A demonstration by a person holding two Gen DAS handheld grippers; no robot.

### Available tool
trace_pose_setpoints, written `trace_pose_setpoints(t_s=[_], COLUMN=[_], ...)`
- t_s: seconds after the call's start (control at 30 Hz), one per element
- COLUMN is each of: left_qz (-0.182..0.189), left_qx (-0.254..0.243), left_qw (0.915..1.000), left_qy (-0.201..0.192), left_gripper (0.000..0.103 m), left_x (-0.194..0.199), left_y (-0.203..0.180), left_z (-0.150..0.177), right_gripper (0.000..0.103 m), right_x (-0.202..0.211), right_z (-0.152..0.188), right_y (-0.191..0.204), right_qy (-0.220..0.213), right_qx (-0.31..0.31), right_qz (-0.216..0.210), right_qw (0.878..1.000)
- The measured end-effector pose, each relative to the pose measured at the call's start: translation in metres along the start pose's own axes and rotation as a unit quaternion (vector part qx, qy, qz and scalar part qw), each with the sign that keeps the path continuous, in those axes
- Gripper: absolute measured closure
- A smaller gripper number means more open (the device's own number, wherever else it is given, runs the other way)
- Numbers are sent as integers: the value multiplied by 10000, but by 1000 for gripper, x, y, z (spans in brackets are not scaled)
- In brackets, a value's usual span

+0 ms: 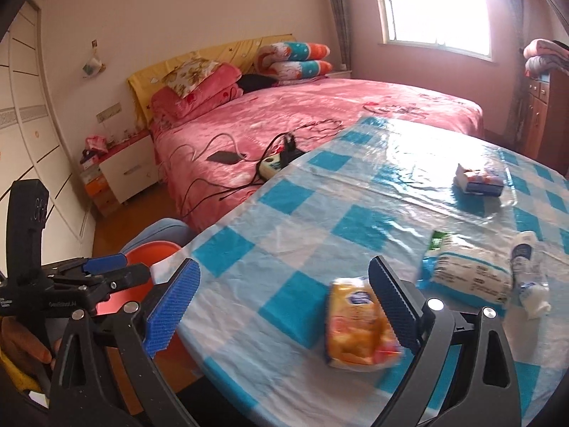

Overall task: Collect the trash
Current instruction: 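Move both tools back from the bucket toward the table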

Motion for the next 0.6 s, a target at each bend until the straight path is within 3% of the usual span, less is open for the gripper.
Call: trace_pose_setpoints(t_s=[0.6], left_qz=[542], left_qx=[-849], left_qw=[9944], left_qy=[331], left_gripper=[12], left_x=[-13], left_y=[-117], left_z=[-1], right_gripper=[7], right_x=[45], right_z=[7], right_y=[-86], right_qy=[-401], right_qx=[-826], right_qz=[435], right_qw=[9948])
Point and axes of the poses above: each gripper's, at about its wrist camera, not at the fingertips, and x roughly against the way its jaws point, y to its left, z to its underside, the point moved 1 cm from there along -x, roughly the way its jaws point, and after that the axes turned 5 degrees about -z, right-handed, at the moved point
